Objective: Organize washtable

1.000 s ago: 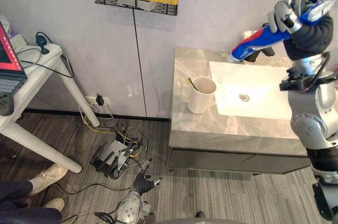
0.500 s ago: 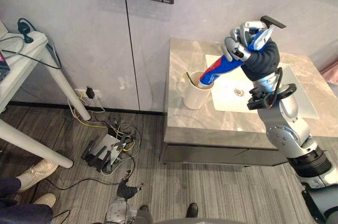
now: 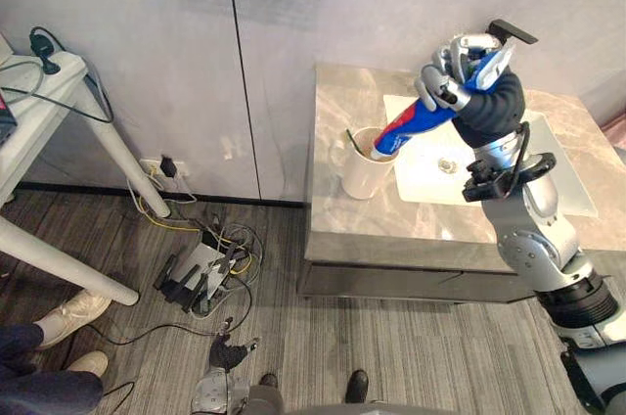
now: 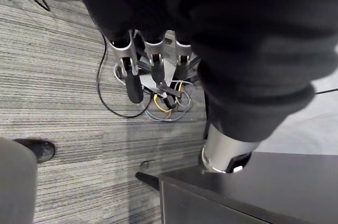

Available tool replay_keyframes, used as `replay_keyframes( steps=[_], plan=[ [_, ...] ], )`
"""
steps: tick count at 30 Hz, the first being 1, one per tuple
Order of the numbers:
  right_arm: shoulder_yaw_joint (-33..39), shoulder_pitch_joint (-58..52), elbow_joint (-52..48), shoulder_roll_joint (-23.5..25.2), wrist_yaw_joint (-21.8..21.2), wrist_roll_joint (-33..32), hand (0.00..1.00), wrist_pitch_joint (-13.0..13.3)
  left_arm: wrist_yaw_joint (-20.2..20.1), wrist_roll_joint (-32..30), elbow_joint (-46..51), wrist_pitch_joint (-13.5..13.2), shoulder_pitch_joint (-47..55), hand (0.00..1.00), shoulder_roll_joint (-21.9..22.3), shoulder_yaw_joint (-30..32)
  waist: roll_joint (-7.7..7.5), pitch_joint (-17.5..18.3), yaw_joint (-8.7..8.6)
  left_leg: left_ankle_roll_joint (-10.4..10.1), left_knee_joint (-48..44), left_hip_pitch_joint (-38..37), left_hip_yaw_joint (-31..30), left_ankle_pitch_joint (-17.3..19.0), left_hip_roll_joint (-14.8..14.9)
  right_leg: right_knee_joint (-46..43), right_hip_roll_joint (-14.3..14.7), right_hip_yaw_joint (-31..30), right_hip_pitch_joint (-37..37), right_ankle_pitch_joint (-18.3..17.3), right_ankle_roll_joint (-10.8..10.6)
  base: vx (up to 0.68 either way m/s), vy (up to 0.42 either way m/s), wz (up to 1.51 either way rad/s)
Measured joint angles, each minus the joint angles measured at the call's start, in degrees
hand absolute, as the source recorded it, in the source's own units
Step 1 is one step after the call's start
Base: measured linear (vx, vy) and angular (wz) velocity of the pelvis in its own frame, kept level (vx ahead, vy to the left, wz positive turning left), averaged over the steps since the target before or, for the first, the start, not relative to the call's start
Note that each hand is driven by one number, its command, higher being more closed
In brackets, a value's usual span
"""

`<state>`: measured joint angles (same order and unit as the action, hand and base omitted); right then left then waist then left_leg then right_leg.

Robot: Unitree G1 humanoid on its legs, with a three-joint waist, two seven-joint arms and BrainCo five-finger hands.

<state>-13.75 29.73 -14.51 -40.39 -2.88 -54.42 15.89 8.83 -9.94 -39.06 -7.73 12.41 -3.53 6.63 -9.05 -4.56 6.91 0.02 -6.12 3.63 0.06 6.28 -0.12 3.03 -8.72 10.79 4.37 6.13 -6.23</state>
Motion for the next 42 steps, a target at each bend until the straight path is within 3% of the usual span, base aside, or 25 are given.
replay_keyframes(
  steps=[9,23,42],
  plan=[
    [2.0,6.5,3.0,-2.1,4.0,1.1,1.0,1.3,0.0,0.4,0.1,-0.1,-0.1,0.0,0.1,0.0,1.3,-0.9,-0.07,0.0,-0.7,1.5,0.2,0.0,0.0,-0.5,0.0,-0.4,1.5,0.1,0.1,-0.03,-0.005,-0.01],
    [-0.9,10.5,6.1,-2.4,5.4,1.0,1.0,1.2,0.2,3.1,-1.5,-0.2,-1.3,0.0,0.1,-0.7,3.04,-2.2,0.14,0.0,-1.6,3.7,-0.3,0.0,-0.1,-0.7,-0.1,0.0,3.1,0.2,0.3,-0.01,-0.002,0.02],
    [-2.9,6.7,6.4,0.0,5.2,1.0,1.0,1.0,1.3,3.1,-1.3,-0.2,-2.2,0.0,-0.1,-2.0,2.64,-3.9,0.28,0.0,-1.9,4.1,-1.3,-0.1,0.0,-0.7,0.1,0.2,3.0,0.2,0.3,-0.01,-0.001,0.01]
  ],
)
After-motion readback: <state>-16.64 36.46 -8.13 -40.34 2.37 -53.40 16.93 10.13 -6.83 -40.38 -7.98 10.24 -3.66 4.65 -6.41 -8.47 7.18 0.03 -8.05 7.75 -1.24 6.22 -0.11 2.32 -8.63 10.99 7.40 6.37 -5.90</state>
